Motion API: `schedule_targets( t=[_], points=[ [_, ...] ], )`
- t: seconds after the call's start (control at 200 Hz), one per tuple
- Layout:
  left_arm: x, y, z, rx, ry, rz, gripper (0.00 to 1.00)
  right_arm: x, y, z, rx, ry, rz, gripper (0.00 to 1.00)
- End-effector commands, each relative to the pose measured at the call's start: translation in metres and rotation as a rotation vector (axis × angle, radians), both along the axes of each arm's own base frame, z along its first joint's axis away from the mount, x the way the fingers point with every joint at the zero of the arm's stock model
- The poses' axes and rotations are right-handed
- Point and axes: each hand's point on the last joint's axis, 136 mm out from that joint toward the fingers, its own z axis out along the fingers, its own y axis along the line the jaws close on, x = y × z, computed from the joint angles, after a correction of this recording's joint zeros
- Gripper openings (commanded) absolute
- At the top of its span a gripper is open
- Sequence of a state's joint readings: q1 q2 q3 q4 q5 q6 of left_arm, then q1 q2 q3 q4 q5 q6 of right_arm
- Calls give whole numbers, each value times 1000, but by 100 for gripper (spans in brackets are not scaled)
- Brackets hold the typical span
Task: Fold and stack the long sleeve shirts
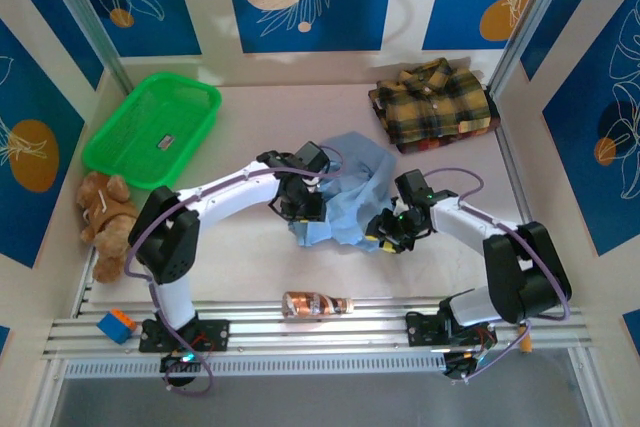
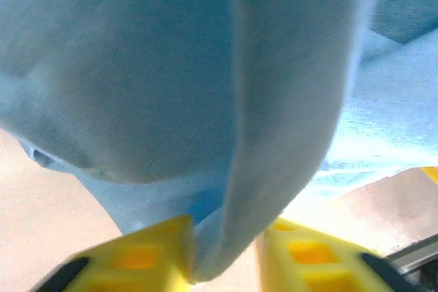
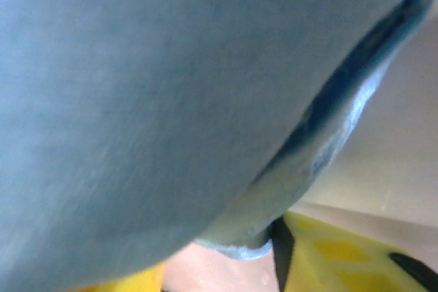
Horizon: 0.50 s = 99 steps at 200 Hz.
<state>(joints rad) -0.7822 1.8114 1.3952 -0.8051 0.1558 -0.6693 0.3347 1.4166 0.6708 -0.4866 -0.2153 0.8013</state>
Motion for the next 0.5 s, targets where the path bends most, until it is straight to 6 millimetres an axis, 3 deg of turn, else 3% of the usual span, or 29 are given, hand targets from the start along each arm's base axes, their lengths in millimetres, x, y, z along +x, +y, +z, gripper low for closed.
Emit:
schedule_targets(
  t=[0.0,0.07,0.25,0.49],
  points=[
    [-1,2,7,-10,-16,8,12,3,-2,-7,-20,12,-42,35],
    [4,8,15,-7,-35,20,0,8,-2,0,-22,-10,-47,24],
    [24,30,48,-76,-113,113,0,21,-4,38,-35,-87,-32,2],
    [49,60,108,-160,-236,179,0,30,-20,101,-8,-188,-66,0]
  ],
)
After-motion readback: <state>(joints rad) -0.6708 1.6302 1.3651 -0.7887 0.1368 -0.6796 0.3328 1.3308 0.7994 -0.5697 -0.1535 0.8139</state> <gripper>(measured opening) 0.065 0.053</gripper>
